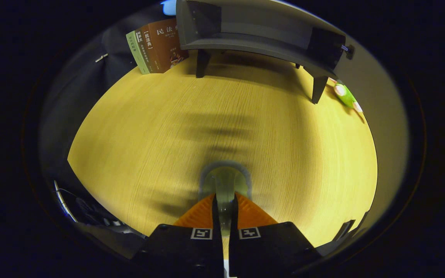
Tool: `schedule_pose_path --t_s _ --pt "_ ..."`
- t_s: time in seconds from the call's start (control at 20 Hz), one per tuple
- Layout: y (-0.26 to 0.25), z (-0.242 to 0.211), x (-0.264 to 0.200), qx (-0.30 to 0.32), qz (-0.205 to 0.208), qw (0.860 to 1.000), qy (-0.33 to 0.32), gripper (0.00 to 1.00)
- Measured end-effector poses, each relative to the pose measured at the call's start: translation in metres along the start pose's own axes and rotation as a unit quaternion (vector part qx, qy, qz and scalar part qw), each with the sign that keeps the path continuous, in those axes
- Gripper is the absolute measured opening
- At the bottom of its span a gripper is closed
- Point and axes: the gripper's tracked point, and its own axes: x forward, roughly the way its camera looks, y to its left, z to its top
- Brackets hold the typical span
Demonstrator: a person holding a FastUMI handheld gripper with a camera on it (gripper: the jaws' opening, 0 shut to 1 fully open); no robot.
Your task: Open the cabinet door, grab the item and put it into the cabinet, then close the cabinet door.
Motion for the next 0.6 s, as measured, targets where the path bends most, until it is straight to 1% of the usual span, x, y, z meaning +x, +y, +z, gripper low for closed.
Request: schedule_pose_path --t_s 0.1,0.15,0.2,0.3,0.5,0.6 --pt "-0.002 0.007 -0.016 0.007 -0.003 1.000 -0.011 0.10" --pt "-0.001 0.016 -0.029 0.015 0.004 1.000 -0.026 0.10" --pt "0.001 0.030 -0.045 0.022 0.006 0.999 -0.045 0.10" --pt "-0.006 0.062 -0.076 0.031 -0.003 0.996 -0.088 0.10" --pt "-0.011 0.129 -0.140 0.047 -0.006 0.982 -0.183 0.10" --pt "-0.016 0.160 -0.172 0.043 -0.014 0.973 -0.226 0.10"
